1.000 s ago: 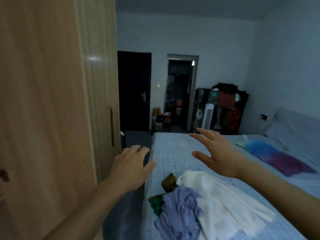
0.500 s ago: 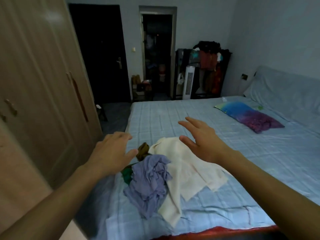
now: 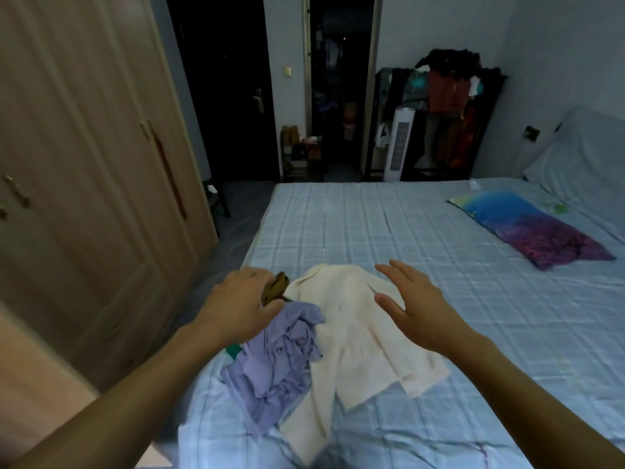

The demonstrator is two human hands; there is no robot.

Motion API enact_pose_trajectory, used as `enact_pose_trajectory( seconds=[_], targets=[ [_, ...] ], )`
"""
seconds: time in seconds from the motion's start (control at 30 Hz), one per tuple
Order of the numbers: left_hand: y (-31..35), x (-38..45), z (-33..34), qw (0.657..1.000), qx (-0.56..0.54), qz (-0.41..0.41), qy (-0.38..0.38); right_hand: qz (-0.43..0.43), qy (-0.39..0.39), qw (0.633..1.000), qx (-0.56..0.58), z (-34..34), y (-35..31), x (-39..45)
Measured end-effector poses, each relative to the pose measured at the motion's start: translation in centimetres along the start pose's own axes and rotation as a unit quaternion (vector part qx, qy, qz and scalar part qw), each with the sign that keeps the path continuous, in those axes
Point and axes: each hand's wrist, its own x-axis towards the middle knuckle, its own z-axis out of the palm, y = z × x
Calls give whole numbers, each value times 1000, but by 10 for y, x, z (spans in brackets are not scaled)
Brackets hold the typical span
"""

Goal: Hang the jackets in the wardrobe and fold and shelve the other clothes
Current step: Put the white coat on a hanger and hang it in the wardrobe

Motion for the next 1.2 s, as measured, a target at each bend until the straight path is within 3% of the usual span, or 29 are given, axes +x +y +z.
enact_pose_trajectory(
  seconds=[0.23, 0.47, 0.8, 1.03, 1.2],
  targets=[
    [2, 87, 59, 997, -62, 16, -39, 36, -37, 998, -24, 20, 43, 48],
    [-15, 222, 97, 988, -139, 21, -56, 65, -51, 995, -51, 43, 74, 150],
    [-66, 331, 146, 988, -120, -37, -88, 87, -111, 989, -39, 97, 120, 260],
    [-88, 392, 193, 981, -125, -96, -112, 58, -158, 986, -11, 144, 165, 346],
    [-115, 429, 244, 970, -134, -142, -147, 46, -204, 978, 2, 206, 204, 424]
  ],
)
